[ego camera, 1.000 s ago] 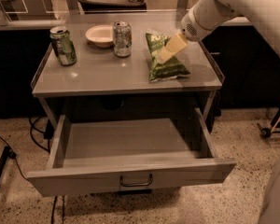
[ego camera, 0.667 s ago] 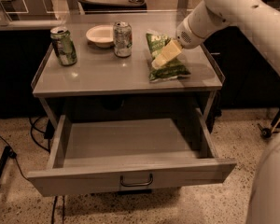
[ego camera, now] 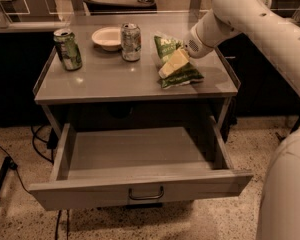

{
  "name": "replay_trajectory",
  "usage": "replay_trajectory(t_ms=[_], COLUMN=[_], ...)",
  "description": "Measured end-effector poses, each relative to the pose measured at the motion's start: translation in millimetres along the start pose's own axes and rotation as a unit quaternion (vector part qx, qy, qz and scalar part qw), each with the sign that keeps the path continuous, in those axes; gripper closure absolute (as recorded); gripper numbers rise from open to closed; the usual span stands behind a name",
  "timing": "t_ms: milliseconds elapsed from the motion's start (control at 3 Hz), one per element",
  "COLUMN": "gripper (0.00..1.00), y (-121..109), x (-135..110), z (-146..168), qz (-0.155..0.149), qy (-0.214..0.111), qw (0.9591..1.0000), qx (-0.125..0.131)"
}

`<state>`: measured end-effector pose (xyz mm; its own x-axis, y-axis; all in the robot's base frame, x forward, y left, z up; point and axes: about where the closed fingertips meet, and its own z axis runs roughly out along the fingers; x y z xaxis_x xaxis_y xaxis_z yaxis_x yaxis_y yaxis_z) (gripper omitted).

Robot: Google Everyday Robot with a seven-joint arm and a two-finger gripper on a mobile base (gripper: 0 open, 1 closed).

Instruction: Place green jalapeno chip bag into top drawer

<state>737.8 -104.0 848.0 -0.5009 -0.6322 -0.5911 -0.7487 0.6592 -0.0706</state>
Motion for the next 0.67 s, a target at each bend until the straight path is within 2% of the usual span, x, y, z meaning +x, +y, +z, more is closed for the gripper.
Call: replay_trajectory(t_ms=[333,667], gripper=[0.39,0.63], y=[0,4], x=[0,-3], z=[0,-16], qz=[0.0,-0.011], qy=[0.0,-0.002], qw=[1.0,0.9999], qx=[0.0,0.001])
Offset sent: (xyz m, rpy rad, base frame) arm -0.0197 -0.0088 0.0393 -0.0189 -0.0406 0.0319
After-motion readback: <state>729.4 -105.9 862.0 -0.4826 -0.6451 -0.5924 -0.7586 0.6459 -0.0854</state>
